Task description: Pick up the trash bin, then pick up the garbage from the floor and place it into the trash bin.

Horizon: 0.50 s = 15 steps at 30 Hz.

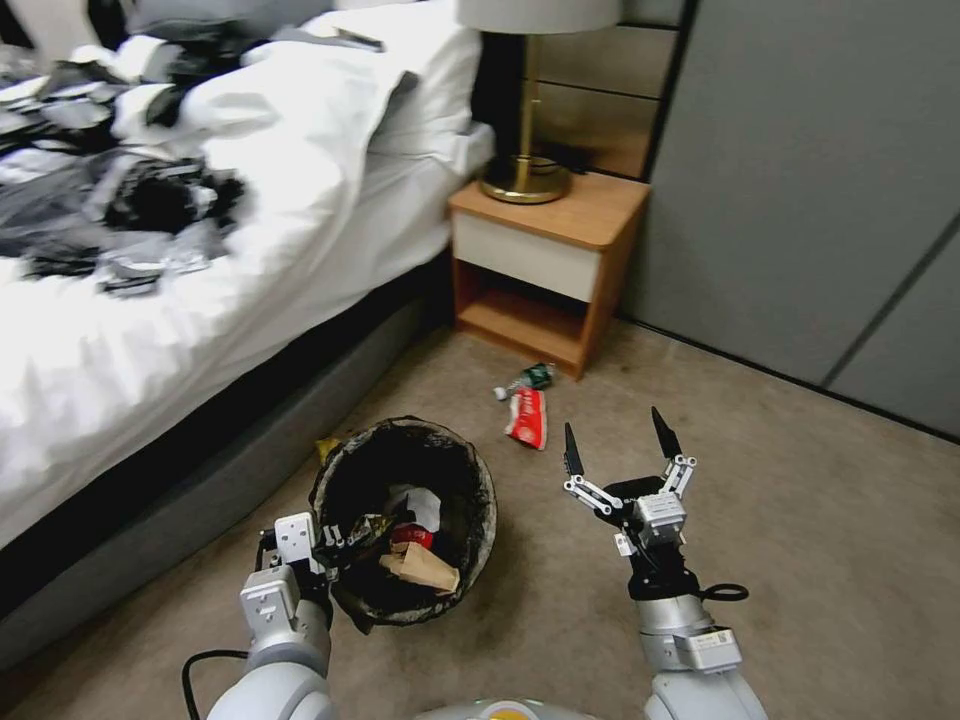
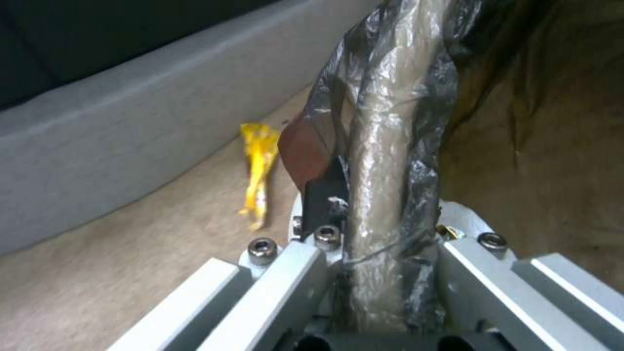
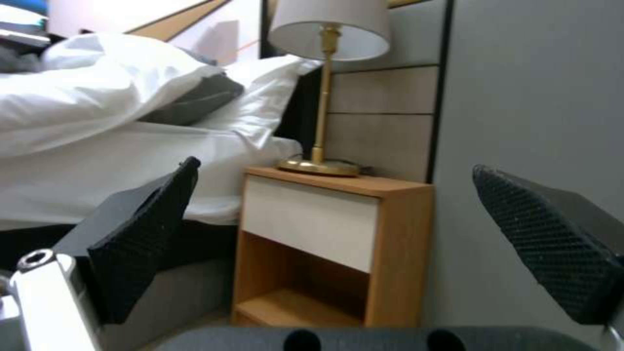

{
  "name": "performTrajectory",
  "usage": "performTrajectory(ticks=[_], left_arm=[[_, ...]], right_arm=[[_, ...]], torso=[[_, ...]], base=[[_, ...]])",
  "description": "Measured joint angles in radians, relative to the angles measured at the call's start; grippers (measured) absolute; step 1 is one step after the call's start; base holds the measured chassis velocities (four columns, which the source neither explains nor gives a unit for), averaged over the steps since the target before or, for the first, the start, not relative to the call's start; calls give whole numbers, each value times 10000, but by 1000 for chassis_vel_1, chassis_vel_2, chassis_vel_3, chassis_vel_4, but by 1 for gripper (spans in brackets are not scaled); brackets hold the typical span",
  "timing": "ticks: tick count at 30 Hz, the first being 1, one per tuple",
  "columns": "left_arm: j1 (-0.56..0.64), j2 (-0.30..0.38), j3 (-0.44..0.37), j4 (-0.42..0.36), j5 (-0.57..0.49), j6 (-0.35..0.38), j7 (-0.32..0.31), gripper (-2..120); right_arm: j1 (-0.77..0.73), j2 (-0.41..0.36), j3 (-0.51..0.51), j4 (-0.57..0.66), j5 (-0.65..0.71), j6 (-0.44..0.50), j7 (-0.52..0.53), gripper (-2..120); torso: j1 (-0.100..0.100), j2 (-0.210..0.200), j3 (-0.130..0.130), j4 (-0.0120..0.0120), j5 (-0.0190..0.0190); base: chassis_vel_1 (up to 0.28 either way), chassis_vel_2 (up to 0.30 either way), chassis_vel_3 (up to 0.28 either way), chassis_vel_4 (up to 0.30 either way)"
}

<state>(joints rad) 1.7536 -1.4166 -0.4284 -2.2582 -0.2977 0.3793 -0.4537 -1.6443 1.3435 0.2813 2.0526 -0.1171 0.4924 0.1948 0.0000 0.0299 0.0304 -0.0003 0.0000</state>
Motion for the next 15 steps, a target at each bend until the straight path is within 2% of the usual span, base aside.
performTrajectory(ticks=[4, 9, 15], left_arm=[[-13, -4, 21, 0, -5, -82, -3, 0], [-11, 2, 24, -23, -6, -119, -27, 0], [0, 14, 29, -56, -5, -118, -28, 0]], right_arm=[[8, 3, -7, -10, 7, -30, 7, 100], [12, 2, -10, -25, 50, -96, 48, 100], [-27, -8, 17, -41, 116, -195, 21, 100]], torso=[[0, 0, 0, 1, 0], [0, 0, 0, 7, 0], [0, 0, 0, 3, 0]], base=[[-59, -52, -45, -73], [0, 0, 0, 0], [0, 0, 0, 0]])
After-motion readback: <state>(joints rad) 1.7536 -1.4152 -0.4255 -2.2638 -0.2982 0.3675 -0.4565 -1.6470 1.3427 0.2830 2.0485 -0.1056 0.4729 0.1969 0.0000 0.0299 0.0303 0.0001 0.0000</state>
